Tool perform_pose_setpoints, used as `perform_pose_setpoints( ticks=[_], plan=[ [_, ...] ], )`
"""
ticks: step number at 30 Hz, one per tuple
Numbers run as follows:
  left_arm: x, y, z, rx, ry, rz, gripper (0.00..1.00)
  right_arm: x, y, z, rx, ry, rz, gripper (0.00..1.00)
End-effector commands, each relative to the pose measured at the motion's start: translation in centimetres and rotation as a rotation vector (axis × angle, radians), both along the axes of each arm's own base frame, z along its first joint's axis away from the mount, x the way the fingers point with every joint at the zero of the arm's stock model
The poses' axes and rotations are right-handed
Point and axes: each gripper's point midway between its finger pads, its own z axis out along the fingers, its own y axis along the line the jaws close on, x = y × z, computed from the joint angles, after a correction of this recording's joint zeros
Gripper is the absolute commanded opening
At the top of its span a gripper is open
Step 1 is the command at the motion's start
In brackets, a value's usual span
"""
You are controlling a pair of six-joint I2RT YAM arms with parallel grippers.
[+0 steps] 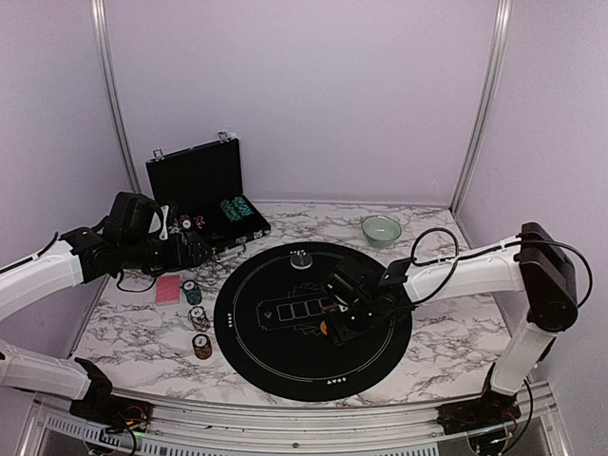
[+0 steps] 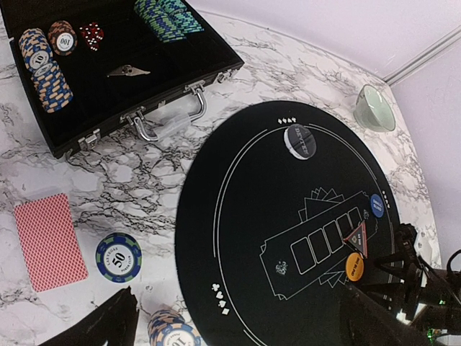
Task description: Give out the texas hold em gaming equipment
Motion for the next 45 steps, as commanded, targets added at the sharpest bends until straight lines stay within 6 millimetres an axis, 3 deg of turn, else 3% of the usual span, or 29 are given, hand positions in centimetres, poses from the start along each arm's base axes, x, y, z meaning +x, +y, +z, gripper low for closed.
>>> perform_pose_setpoints(
  ticks=[1,10,21,28,36,45],
  plan=[
    [0.5,-0.2,0.7,-0.021,-0.026,0.002,0.99,-0.3,2.2,-0.5,0.041,0.013,0.01,0.66],
    [0.5,-0.1,0.6,-0.018,-0.027,0.003,0.99,0.5,2.9,-2.3,0.02,0.011,-0.002,0.64],
    [0.6,-0.2,0.7,-0.018,-0.027,0.002,0.99,1.6,4.6,-2.1,0.024,-0.003,0.024,0.56],
    [0.6,-0.1,0.8,-0.015,-0.033,0.007,0.99,0.7,6.4,-2.0,0.033,0.004,0.061,0.5],
    [0.5,0.0,0.7,-0.014,-0.032,0.008,0.99,0.3,9.5,-2.6,0.025,0.002,0.111,0.49],
    [0.3,0.3,1.0,-0.008,-0.044,0.008,0.99,1.4,15.5,-1.8,0.046,-0.036,0.196,0.49]
  ],
)
